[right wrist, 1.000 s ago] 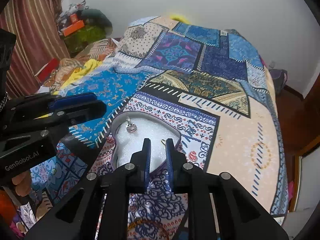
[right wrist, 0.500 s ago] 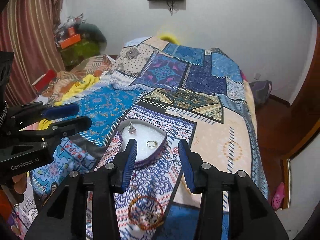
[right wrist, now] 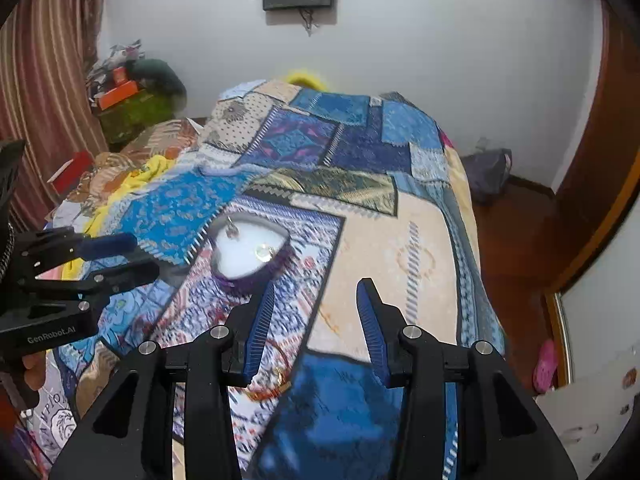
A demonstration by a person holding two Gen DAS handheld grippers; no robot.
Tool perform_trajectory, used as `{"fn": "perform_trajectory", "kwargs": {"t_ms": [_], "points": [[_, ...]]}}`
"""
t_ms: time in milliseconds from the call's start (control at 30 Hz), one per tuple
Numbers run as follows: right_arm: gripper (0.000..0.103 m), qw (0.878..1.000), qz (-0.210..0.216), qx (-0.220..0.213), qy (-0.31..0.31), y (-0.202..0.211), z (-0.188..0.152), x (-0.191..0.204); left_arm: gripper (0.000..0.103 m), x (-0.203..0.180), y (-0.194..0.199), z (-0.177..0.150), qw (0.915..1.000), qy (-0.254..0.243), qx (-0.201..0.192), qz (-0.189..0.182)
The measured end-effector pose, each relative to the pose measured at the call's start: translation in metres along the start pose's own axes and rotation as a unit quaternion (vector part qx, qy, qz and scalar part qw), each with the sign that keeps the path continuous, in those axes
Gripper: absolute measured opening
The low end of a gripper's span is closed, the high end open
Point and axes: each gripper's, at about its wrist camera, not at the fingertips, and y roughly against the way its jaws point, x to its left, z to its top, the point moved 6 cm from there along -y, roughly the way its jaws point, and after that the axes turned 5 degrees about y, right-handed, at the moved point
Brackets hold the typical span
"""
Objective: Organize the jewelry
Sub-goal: 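Withdraw both tools from the tin back toward the remaining jewelry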
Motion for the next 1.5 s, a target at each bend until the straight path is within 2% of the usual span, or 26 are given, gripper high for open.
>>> {"fn": "perform_trajectory", "kwargs": {"t_ms": [333,500,533,633,733,967,1267,1500], "points": [[0.039,0.999,-0.02,0.037,-0.012,-0.009,-0.048,-0.016,0.044,-0.034,-0.039,-0.041,0.9976,-0.016,0.061,-0.029],[0.039,0.998,-0.019,0.051,-0.024,-0.012,-0.066,-0.024,0.044,-0.057,-0.049,-0.047,0.9956,-0.033,0.069,-0.055],[0.039,0.998,-0.019,0.052,-0.024,-0.012,-0.069,-0.024,0.043,-0.06,-0.051,-0.047,0.9951,-0.034,0.07,-0.06],[0.039,0.998,-0.016,0.055,-0.028,-0.011,-0.076,-0.027,0.031,-0.07,-0.062,-0.049,0.9933,-0.041,0.083,-0.07],[0.039,0.998,-0.012,0.059,-0.032,-0.01,-0.081,-0.029,0.03,-0.076,-0.07,-0.052,0.9919,-0.05,0.093,-0.072],[0.039,0.997,-0.002,0.062,-0.051,-0.012,-0.087,-0.036,0.022,-0.085,-0.076,-0.057,0.9902,-0.068,0.095,-0.077],[0.039,0.997,0.008,0.057,-0.054,-0.01,-0.086,-0.031,0.019,-0.079,-0.078,-0.056,0.9917,-0.047,0.094,-0.074],[0.039,0.997,0.015,0.058,-0.047,-0.014,-0.081,-0.024,0.019,-0.07,-0.058,-0.047,0.9949,-0.035,0.062,-0.072]]}}
